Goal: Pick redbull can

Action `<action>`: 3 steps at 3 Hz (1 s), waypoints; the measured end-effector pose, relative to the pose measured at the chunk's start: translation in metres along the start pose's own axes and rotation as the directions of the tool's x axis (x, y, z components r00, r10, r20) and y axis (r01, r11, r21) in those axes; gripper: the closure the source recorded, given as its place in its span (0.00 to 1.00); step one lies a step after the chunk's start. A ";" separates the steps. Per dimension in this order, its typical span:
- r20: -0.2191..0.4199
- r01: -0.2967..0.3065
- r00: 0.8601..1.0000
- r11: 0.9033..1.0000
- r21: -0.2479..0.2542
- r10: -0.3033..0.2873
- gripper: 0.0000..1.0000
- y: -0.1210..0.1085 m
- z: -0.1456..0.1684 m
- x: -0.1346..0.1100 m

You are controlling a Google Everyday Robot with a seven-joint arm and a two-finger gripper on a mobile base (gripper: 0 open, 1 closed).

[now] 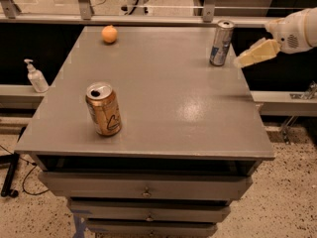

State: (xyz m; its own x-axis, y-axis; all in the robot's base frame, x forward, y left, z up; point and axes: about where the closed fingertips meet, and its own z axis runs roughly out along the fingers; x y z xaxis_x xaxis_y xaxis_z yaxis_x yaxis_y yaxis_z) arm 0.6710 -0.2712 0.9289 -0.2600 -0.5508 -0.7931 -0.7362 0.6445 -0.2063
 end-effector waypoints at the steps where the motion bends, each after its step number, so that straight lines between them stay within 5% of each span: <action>1: 0.218 -0.066 0.973 0.997 -0.032 0.072 0.00 -0.026 0.043 -0.023; 2: 0.363 -0.090 0.925 0.994 -0.069 0.109 0.00 -0.040 0.072 -0.043; 3: 0.433 -0.113 0.889 0.988 -0.102 0.147 0.18 -0.047 0.092 -0.048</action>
Offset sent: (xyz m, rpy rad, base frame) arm 0.1287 0.0437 0.0099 0.5353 -0.2554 0.0984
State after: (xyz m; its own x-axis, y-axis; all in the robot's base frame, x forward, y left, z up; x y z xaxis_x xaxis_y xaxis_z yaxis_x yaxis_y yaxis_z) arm 0.7757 -0.2256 0.9240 -0.0686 -0.1655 -0.9838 -0.7620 0.6453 -0.0554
